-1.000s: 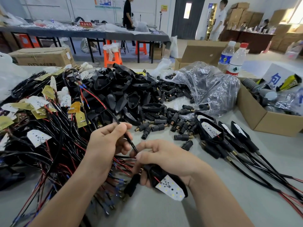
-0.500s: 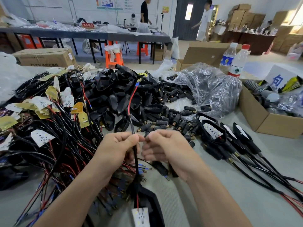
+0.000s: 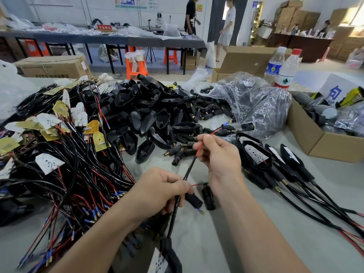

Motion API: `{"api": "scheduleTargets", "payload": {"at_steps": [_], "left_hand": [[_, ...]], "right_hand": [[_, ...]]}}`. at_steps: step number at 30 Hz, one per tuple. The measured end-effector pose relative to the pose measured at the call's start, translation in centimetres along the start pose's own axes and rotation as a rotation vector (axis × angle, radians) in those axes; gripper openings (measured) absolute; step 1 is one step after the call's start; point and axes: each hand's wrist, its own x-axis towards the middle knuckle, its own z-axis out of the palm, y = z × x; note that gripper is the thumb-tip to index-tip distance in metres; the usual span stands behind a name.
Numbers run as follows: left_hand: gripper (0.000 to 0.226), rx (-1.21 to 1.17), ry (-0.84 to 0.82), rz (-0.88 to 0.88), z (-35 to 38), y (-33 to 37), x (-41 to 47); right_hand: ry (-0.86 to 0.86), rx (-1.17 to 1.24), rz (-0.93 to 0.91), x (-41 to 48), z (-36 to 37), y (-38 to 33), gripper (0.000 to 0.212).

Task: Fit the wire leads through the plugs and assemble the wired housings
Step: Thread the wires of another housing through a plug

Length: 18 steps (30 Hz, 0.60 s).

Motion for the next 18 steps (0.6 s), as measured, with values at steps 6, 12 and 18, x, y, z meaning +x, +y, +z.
{"api": "scheduleTargets", "payload": {"at_steps": [6, 12, 18], "left_hand": [[0.024, -0.130, 0.150, 0.040, 0.4, -0.5, -0.2], [0.021, -0.245, 0.485, 0.177, -0.8, -1.0, 1.1], [0.031, -0.205, 0.563, 0.239, -1.1, -1.2, 0.9]], "right_hand": [[-0.185, -0.095, 0.087, -0.5, -0.9, -0.2, 0.027], [-0.521, -0.500, 0.019, -2.2, -0.4, 0.8, 0.024], [-0.529, -0.589, 0.014, -2.5, -0.1, 1.2, 0.021]]}}
